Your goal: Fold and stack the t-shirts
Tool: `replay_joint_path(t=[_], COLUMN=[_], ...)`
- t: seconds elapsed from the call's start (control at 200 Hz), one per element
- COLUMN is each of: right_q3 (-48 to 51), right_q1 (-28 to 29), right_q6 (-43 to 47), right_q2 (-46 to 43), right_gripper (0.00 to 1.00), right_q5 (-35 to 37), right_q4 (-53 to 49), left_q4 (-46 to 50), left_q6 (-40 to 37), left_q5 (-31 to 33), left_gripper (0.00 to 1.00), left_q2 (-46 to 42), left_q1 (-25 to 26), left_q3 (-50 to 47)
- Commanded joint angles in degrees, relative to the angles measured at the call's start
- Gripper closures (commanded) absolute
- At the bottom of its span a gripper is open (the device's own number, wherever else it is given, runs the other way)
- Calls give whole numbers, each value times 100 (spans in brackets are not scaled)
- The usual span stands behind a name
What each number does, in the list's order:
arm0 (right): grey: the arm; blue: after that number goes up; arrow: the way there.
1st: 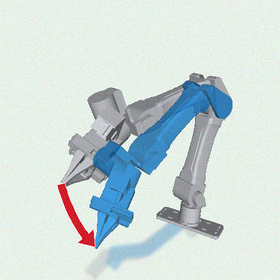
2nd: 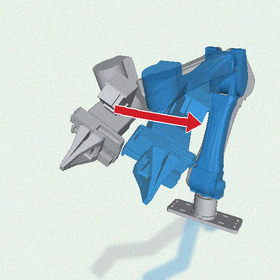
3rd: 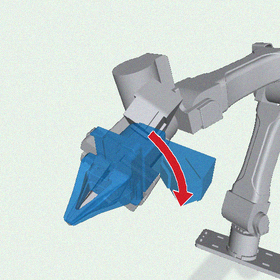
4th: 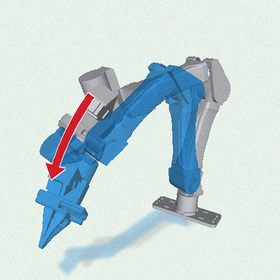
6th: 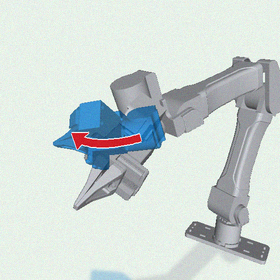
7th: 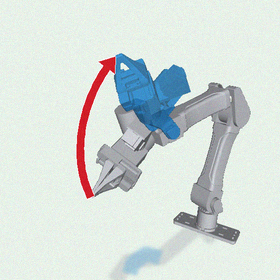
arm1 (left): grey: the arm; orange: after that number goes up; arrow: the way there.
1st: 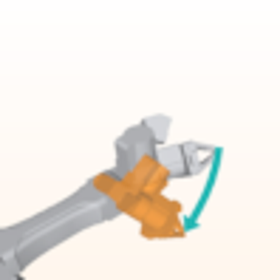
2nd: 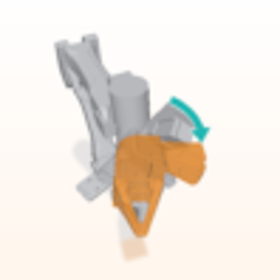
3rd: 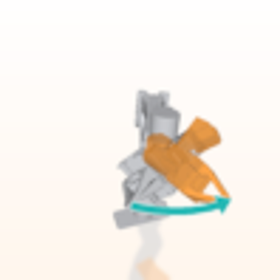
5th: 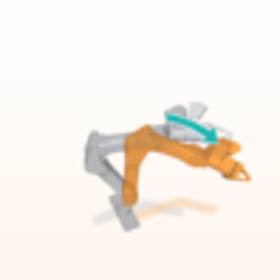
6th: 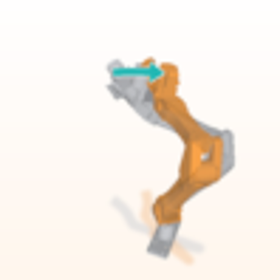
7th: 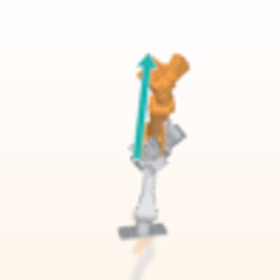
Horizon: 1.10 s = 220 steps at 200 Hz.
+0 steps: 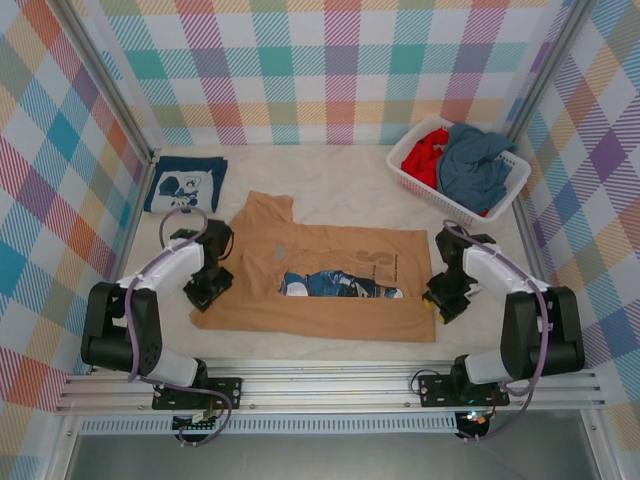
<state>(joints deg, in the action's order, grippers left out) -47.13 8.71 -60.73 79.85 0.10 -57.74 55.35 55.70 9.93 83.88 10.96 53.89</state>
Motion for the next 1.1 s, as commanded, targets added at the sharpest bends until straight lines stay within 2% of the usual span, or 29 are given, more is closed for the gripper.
replay_joint_path(t=[0.0,0.115,0.215,0.285,0.345,0.435,0.58,0.815,0.88,1.095], right_q3=[-481,-707,-1075,-1412,-1739,-1971,-2409,-2520,-2623,-2567], right_q1=[194,219,182,121,63,-1,-24,-45,-45,-51], right_q6=[303,1401,2149,2526,2683,2798,2694,2232,2033,1793], right_q2=[-310,-111,312,785,1246,1747,2403,2838,2999,3201], right_gripper=[63,59,57,58,59,59,58,57,58,64], right_q5=[472,-7,167,346,587,609,765,1227,1300,1376], right_q4=[5,1187,1890,2235,2331,2745,2958,3357,3173,3069], left_q4=[257,-633,-1079,-1165,-1526,-1979,-1978,-2071,-1972,-1986], left_q6=[-131,-896,-1877,-2105,-2160,-2384,-2719,-2867,-2874,-2811], left_q5=[307,-341,-833,-1126,-1483,-1593,-1714,-1669,-1553,-1448], left_gripper=[56,58,58,60,60,60,59,54,54,54], left_q2=[-16,685,1880,2743,3267,3811,4549,4840,4778,4677], left_q1=[177,171,36,-187,-371,-521,-672,-654,-597,-576], left_q3=[829,1681,2994,3917,4447,5018,5860,6072,6011,5803])
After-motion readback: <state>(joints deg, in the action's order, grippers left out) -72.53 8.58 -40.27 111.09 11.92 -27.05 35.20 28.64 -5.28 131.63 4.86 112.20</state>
